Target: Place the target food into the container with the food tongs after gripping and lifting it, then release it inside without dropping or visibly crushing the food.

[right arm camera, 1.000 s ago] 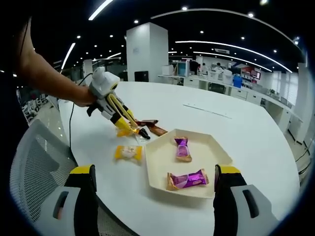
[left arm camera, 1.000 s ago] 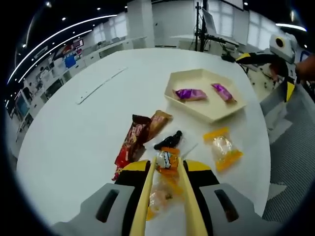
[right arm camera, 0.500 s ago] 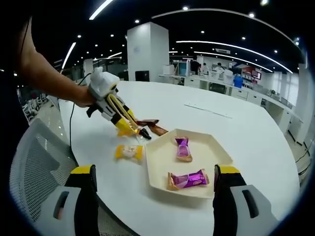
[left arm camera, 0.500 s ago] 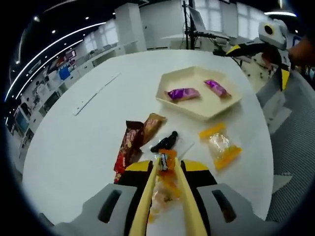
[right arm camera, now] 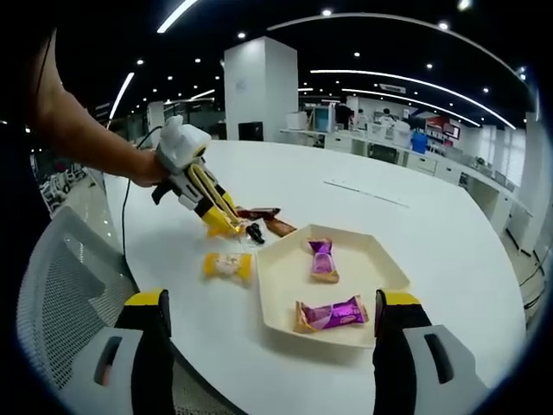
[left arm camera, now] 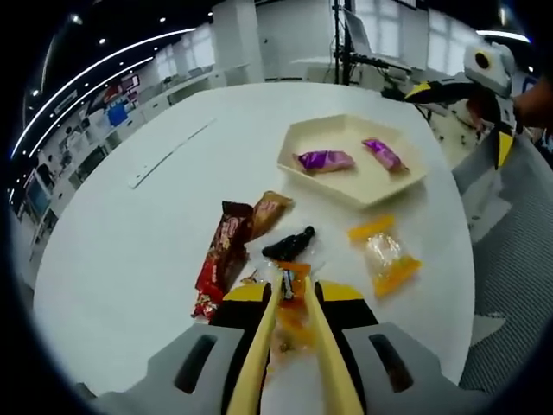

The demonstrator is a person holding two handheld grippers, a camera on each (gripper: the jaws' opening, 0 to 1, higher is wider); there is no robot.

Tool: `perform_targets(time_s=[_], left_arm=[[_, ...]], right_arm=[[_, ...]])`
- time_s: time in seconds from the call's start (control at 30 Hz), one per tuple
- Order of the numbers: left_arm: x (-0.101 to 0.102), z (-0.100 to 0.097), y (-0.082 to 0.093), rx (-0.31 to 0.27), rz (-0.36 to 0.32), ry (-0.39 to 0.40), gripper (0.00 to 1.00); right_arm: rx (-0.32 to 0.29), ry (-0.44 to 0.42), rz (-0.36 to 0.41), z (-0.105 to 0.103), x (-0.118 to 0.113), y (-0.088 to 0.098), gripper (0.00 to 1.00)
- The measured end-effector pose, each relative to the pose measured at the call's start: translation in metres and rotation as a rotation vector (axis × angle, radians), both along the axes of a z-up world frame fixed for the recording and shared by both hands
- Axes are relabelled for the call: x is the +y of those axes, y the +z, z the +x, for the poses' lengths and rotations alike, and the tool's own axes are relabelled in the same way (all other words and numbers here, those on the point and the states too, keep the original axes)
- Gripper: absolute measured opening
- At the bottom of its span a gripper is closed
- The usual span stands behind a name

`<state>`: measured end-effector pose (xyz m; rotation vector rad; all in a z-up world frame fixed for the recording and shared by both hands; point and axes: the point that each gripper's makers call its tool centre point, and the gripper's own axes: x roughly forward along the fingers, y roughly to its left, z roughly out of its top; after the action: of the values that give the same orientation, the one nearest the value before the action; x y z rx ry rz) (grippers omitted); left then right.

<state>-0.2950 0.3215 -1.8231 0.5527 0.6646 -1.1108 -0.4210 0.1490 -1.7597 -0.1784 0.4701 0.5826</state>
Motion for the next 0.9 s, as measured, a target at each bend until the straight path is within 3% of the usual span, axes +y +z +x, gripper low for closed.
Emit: perform_targets(time_s=[0.47, 0.67, 0.8, 0.9], left_arm=[[0.003, 0.011, 0.031, 0.014, -0.021, 0.010, 0.16], [-0.007, 0.014, 0.056, 0.012, -0.037, -0.021, 0.16], [-0.010, 0.016, 0.065, 0.013, -0.032, -0.037, 0.16], [-0.013, 0.016, 0.069, 0.039, -0.070, -0.028, 0.16]], right_arm=[[-0.004, -0.003, -0.002, 0.000, -0.001, 0.001, 0.96], [-0.005, -0.009, -0.002, 0.001, -0.002, 0.001, 0.96], [-0.007, -0.009, -0.007, 0.001, -0.002, 0.001, 0.96], [-0.011, -0.012, -0.006, 0.001, -0.003, 0.002, 0.96]])
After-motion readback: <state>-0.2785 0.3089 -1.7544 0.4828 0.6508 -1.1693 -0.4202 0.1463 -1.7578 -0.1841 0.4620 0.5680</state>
